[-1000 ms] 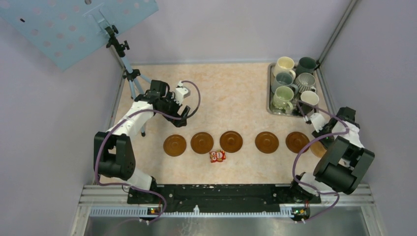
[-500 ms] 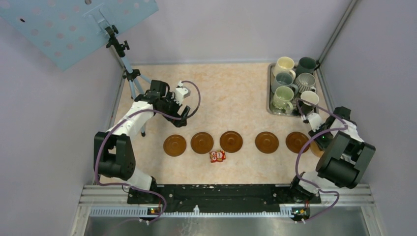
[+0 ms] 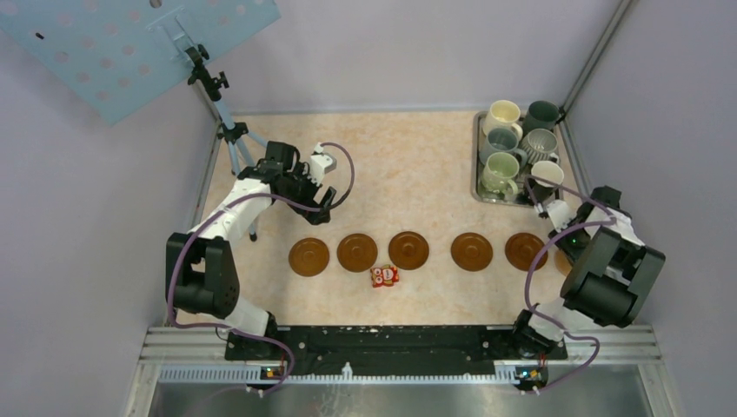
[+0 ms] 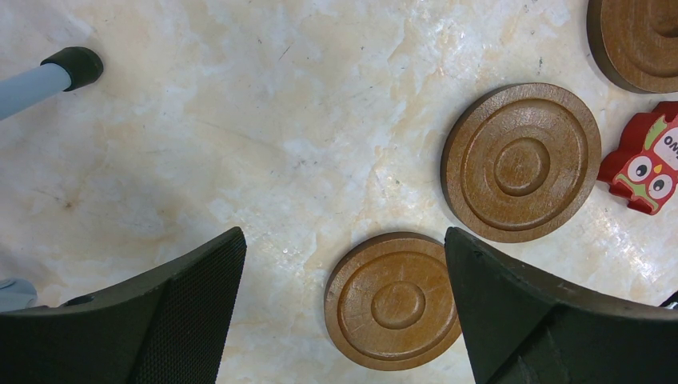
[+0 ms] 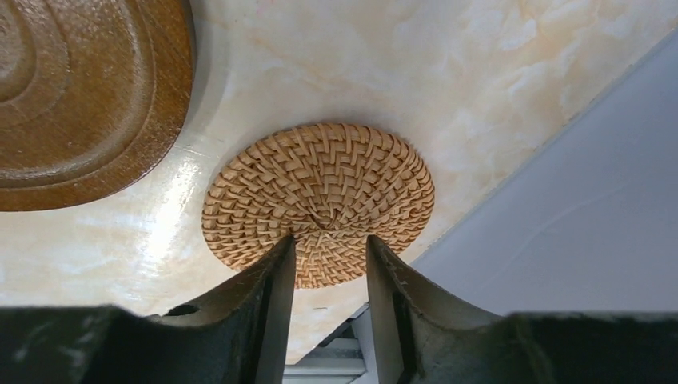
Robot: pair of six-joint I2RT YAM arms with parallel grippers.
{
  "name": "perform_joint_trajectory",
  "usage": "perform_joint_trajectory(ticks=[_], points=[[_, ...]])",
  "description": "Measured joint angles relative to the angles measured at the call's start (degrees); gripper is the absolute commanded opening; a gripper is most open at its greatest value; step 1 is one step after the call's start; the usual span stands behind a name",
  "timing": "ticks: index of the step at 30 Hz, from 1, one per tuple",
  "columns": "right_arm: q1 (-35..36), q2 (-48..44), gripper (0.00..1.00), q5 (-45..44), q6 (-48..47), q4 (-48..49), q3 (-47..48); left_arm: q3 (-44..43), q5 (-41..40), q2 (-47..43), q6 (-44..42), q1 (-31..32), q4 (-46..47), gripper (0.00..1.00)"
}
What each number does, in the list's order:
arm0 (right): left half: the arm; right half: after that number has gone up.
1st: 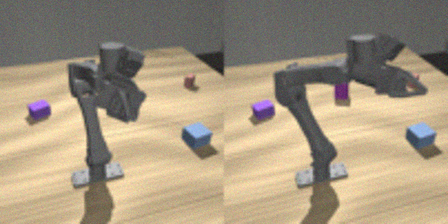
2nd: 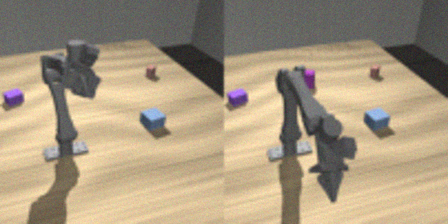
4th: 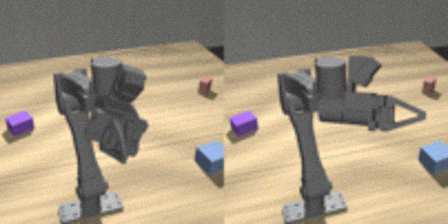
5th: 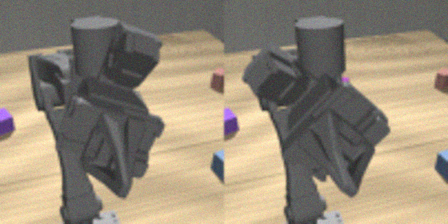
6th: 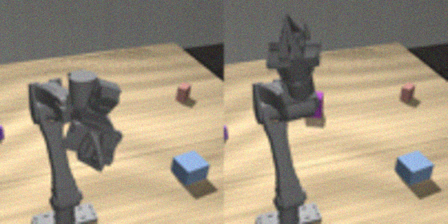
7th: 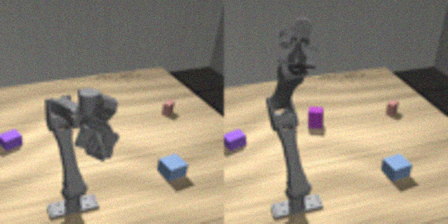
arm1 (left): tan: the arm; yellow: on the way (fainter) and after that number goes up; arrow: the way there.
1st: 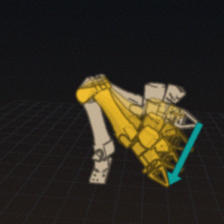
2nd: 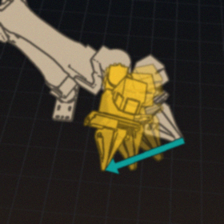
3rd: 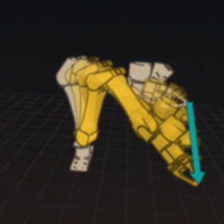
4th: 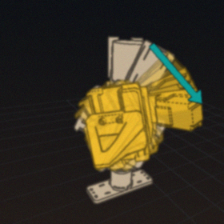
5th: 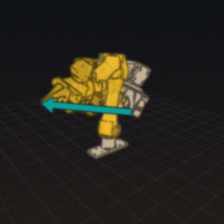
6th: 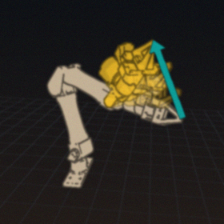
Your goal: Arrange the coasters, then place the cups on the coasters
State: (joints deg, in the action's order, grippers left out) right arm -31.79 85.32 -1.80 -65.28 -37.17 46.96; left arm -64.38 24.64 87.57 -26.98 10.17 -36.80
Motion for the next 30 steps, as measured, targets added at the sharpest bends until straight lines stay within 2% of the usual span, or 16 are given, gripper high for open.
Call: perform_joint_trajectory(ticks=[3, 6, 14, 18, 23, 30], points=[[-0.37, 0.37, 0.56, 1.55, -0.04, -2.27, 1.57, 0.00, 0.00, 0.00, 0.00, 0.00, -0.02, 0.99], [-0.63, 0.28, 0.65, 5.40, 0.76, -6.49, 5.42, 0.00, 0.00, 0.00, -0.15, 0.00, -0.15, 0.99], [-0.61, -3.30, 0.74, 18.99, 6.82, -15.82, 21.24, -0.50, -0.11, -0.22, -0.98, 0.00, -1.36, 0.99], [-0.61, -3.89, 0.83, 24.48, 13.03, -18.60, 27.45, -0.57, -0.22, -1.29, -0.11, 0.00, -1.01, 0.99], [-0.61, -2.56, 0.84, 29.42, 19.71, -21.68, 33.29, -2.25, 1.18, -3.23, 0.96, 0.00, 0.26, 0.99], [0.22, 7.74, 0.82, 32.48, 20.04, -26.69, 44.48, -3.10, 7.56, -4.04, 2.05, 0.00, 3.63, 0.99]])
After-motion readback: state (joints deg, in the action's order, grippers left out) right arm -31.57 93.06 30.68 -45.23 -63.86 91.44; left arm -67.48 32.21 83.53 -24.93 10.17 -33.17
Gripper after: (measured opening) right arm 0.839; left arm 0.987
